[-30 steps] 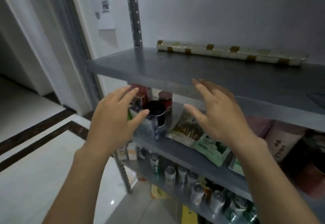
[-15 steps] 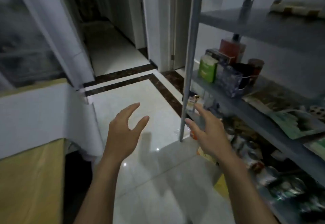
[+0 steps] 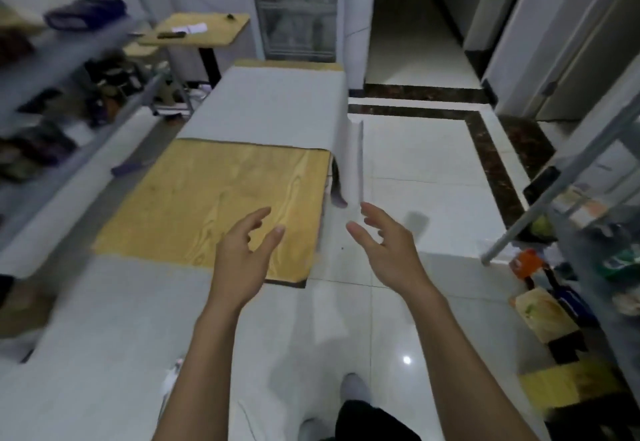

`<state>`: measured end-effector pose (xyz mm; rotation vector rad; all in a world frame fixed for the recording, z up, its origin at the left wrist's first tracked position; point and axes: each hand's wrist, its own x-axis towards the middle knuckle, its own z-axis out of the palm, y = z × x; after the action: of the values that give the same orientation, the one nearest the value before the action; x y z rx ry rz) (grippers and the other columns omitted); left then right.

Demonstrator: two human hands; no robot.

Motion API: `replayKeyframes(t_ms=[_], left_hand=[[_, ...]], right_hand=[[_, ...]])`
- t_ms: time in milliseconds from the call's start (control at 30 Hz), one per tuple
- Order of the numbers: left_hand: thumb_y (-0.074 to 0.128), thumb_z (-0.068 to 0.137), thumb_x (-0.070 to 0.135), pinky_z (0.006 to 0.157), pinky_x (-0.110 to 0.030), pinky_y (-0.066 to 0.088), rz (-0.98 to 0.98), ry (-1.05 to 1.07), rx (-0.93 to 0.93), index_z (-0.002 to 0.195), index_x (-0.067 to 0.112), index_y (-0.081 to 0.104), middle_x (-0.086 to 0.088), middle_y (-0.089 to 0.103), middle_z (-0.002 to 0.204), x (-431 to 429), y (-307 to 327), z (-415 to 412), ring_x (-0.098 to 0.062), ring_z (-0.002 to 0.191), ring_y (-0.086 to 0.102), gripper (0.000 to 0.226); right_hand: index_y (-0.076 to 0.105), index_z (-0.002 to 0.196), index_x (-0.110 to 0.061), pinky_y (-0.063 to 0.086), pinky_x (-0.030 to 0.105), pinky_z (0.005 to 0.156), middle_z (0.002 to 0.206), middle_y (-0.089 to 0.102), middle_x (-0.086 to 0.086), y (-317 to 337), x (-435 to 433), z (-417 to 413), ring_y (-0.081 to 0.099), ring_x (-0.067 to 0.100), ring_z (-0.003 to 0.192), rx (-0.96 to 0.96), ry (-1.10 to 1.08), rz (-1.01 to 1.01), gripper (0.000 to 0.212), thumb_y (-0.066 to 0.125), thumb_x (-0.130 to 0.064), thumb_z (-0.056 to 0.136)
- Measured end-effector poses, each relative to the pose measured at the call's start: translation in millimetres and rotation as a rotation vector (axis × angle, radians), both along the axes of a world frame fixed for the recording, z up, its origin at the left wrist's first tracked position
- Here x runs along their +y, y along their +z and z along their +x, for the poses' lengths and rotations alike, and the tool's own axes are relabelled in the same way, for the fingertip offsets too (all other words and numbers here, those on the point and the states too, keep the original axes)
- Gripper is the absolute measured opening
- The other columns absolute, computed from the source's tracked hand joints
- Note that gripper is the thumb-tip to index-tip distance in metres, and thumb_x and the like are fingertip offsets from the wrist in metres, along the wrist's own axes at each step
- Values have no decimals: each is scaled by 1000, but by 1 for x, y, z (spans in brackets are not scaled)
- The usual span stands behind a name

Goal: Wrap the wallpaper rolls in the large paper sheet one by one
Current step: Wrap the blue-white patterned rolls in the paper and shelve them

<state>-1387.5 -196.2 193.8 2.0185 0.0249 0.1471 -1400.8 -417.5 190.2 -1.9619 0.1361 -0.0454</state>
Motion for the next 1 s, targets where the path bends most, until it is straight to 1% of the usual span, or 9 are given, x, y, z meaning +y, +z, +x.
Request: replayKeyframes(t_ms=[67, 167, 300, 400, 467, 600, 733, 867, 1000], left_hand=[[63, 90, 36, 92, -25, 41, -5, 85, 14, 127, 25, 60, 10, 60, 125, 30, -5, -12, -5, 113, 54, 39], [63, 90, 37, 86, -20, 41, 15, 217, 22, 126, 25, 61, 11, 61, 124, 69, -11, -26, -3, 110, 55, 38], [63, 89, 38, 91, -25, 43, 35, 373, 37, 125, 28, 61, 13, 60, 123, 108, -16, -41, -4, 111, 56, 37], [62, 89, 38, 90, -24, 42, 40, 485, 40, 124, 29, 62, 11, 61, 123, 131, -19, -54, -4, 112, 56, 36], [62, 90, 38, 92, -26, 43, 46, 552, 36, 123, 30, 62, 10, 62, 123, 144, -21, -63, -5, 113, 56, 35], [62, 89, 39, 93, -26, 43, 22, 651, 56, 124, 32, 61, 11, 61, 122, 170, -28, -75, -5, 113, 56, 35], [62, 90, 38, 93, -26, 42, 11, 725, 65, 126, 29, 60, 11, 60, 124, 200, -34, -75, -6, 114, 56, 37], [62, 90, 38, 92, -23, 40, -13, 780, 64, 126, 30, 60, 13, 60, 123, 250, -39, -65, -5, 114, 55, 37], [61, 91, 38, 90, -22, 40, -30, 786, 42, 126, 29, 60, 13, 60, 125, 312, -41, -46, -3, 112, 55, 37]], right_hand=[[42, 143, -25, 32, 11, 97, 142, 46, -13, -6, 30, 9, 45, 1, 126, 27, 90, 20, 60, 58, -47, 90], [43, 143, -25, 33, 9, 92, 143, 46, -11, -15, 69, 26, 44, 2, 126, 49, 212, 23, 60, 59, -47, 90], [44, 142, -25, 36, 19, 99, 143, 47, -12, -24, 109, 46, 44, 0, 126, 53, 349, 20, 58, 58, -47, 90], [43, 143, -25, 37, 23, 102, 143, 46, -12, -29, 129, 56, 43, 0, 127, 44, 456, -5, 59, 57, -48, 91], [43, 143, -26, 38, 25, 104, 143, 46, -14, -32, 138, 63, 42, -2, 127, 31, 501, -17, 59, 56, -49, 91], [43, 142, -27, 36, 22, 103, 142, 47, -14, -34, 156, 79, 43, -3, 127, 37, 516, -5, 59, 56, -50, 90], [43, 142, -27, 36, 20, 98, 140, 48, -13, -35, 191, 97, 44, 0, 126, 55, 514, 22, 57, 56, -48, 91], [42, 143, -28, 36, 19, 97, 140, 48, -13, -38, 245, 115, 45, 1, 125, 52, 518, 25, 57, 56, -49, 91], [42, 143, -29, 35, 16, 95, 140, 49, -11, -36, 311, 135, 45, 0, 124, 25, 536, 13, 56, 56, -47, 92]])
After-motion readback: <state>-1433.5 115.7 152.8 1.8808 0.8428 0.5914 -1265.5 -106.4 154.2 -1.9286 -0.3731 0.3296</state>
